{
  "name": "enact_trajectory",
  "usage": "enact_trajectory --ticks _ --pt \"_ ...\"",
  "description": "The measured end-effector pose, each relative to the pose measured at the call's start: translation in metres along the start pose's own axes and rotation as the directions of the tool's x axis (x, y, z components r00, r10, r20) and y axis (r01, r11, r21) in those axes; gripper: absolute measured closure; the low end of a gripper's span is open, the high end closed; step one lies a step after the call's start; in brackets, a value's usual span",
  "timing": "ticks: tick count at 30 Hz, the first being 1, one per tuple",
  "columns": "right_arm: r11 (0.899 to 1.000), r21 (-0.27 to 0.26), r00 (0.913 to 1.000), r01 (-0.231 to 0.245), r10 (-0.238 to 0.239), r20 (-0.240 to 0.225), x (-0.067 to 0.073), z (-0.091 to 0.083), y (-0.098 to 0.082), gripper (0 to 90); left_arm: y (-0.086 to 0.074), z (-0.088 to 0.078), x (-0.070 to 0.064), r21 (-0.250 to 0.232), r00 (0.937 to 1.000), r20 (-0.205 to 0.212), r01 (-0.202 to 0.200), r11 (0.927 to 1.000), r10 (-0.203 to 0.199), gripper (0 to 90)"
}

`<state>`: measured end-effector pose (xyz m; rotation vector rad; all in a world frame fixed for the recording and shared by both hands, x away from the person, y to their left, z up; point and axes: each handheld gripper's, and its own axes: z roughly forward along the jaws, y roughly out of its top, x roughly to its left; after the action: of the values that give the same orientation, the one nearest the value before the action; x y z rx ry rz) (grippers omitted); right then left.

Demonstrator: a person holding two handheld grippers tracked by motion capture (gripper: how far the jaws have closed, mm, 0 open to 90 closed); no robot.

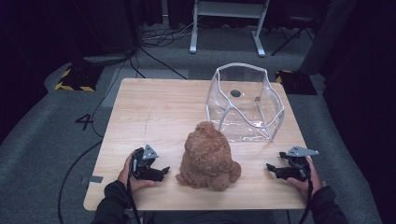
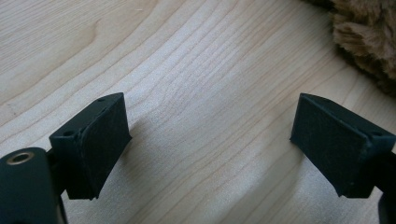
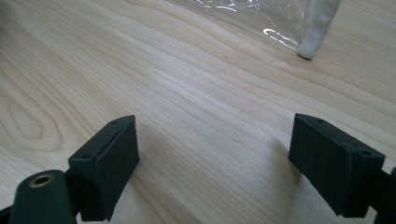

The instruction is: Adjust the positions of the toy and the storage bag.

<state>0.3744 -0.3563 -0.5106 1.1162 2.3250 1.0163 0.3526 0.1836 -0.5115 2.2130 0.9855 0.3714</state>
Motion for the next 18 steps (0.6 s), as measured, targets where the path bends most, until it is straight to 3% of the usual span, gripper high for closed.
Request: enact_trajectory --ticks 9,15,18 --pt "1.000 0.000 1.0000 0.000 0.000 -0.001 0.000 0.000 0.000 15.8 0.000 -0.006 -0.002 0.014 0.9999 0.007 0.012 0.9998 -0.012 16.7" --pt "1.000 0.000 1.0000 0.002 -0.002 -0.002 0.000 0.000 0.000 15.6 0.002 -0.026 -0.003 -0.058 0.9993 -0.021 0.029 0.9979 -0.030 17.6" --pt "1.000 0.000 1.0000 0.001 -0.001 -0.002 0.000 0.000 0.000 15.6 0.005 -0.039 -0.008 -0.093 0.9997 -0.024 0.005 0.9957 -0.007 17.4"
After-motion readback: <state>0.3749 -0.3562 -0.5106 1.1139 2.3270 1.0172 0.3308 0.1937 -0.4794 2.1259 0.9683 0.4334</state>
